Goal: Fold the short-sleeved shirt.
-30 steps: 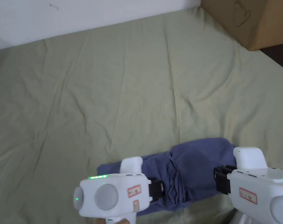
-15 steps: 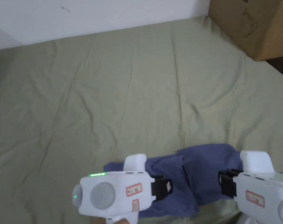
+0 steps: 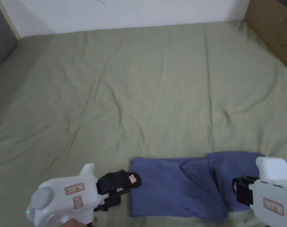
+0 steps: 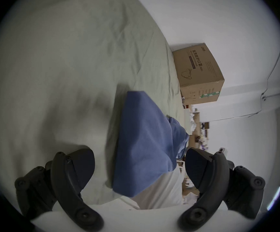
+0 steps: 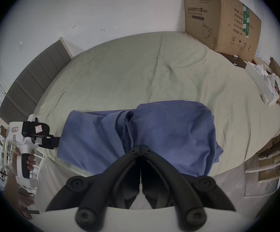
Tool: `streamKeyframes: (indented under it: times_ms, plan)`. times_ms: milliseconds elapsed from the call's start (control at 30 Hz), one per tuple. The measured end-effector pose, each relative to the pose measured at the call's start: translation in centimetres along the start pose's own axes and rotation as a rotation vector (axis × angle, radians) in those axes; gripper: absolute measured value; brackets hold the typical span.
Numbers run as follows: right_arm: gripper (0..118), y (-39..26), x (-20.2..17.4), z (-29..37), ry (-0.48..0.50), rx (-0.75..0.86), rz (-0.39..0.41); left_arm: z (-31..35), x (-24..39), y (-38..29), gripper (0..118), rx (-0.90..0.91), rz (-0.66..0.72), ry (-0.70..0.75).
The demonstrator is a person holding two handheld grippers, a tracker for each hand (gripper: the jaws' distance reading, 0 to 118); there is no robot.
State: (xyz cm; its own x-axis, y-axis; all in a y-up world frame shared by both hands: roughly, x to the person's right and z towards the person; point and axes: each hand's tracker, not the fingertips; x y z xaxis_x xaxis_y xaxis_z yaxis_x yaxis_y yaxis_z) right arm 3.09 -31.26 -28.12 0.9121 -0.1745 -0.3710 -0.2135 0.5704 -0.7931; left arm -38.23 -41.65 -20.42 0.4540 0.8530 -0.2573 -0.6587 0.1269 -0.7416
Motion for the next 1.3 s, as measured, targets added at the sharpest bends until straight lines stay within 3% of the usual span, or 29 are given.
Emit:
streamKeyframes:
  times_ms: [100, 133, 167, 200, 300, 400, 500, 533, 700, 767, 800, 867, 933, 1133, 1300]
  plan:
    - [0, 0.3, -0.9, 0.0, 0.001, -0.005, 0.014, -1.9, -0.4, 0.2, 109, -0.011, 0.021, -0.093]
    - [0, 0.4, -1.3, 0.0, 0.002, -0.007, 0.021, -2.4, -0.4, 0.5, 97, -0.009, 0.037, -0.112]
    - [0, 0.4, -1.5, -0.1, 0.000, -0.010, 0.029, -3.1, -0.6, 0.6, 71, -0.022, 0.052, -0.127]
    - [0, 0.5, -1.7, -0.2, -0.004, -0.014, 0.036, -3.6, -0.6, 0.6, 58, -0.024, 0.061, -0.137]
    - [0, 0.5, -2.1, -0.3, -0.010, -0.033, 0.050, -5.5, -0.7, 0.6, 9, -0.061, 0.010, 0.008]
    - [0, 0.6, -2.2, -0.2, -0.023, -0.041, 0.060, -4.2, -1.8, 1.2, 9, -0.065, 0.023, -0.089]
    - [0, 0.8, -2.2, -0.5, -0.044, -0.044, 0.051, -2.4, -2.6, 2.2, 9, -0.056, 0.009, -0.082]
    - [0, 0.8, -2.3, -0.6, -0.047, -0.047, 0.046, -3.9, -2.0, 1.2, 9, -0.053, -0.004, -0.064]
    - [0, 1.1, -3.0, -0.7, -0.020, -0.051, 0.058, 3.0, -3.4, 2.5, 9, 0.000, -0.023, -0.002]
    - [0, 1.1, -3.3, -0.8, -0.015, -0.050, 0.077, 9.8, -4.2, 4.4, 9, 0.026, -0.030, 0.054]
    - [0, 1.2, -3.4, -0.9, -0.011, -0.050, 0.080, 7.8, -4.6, 3.5, 9, 0.039, -0.037, 0.091]
    - [0, 1.1, -3.5, -1.0, 0.002, -0.050, 0.079, 12.3, -5.3, 3.5, 9, 0.077, -0.007, 0.156]
    - [0, 0.9, -3.5, -1.1, 0.011, -0.048, 0.074, 12.6, -5.9, 4.5, 9, 0.116, 0.022, 0.185]
    - [0, 0.1, -3.2, -1.1, 0.028, -0.062, 0.068, 15.9, -2.7, 3.4, 9, 0.159, 0.006, 0.248]
    - [0, -0.1, -1.5, -0.4, 0.025, -0.046, 0.026, 14.5, 1.3, 3.4, 9, 0.165, 0.008, 0.299]
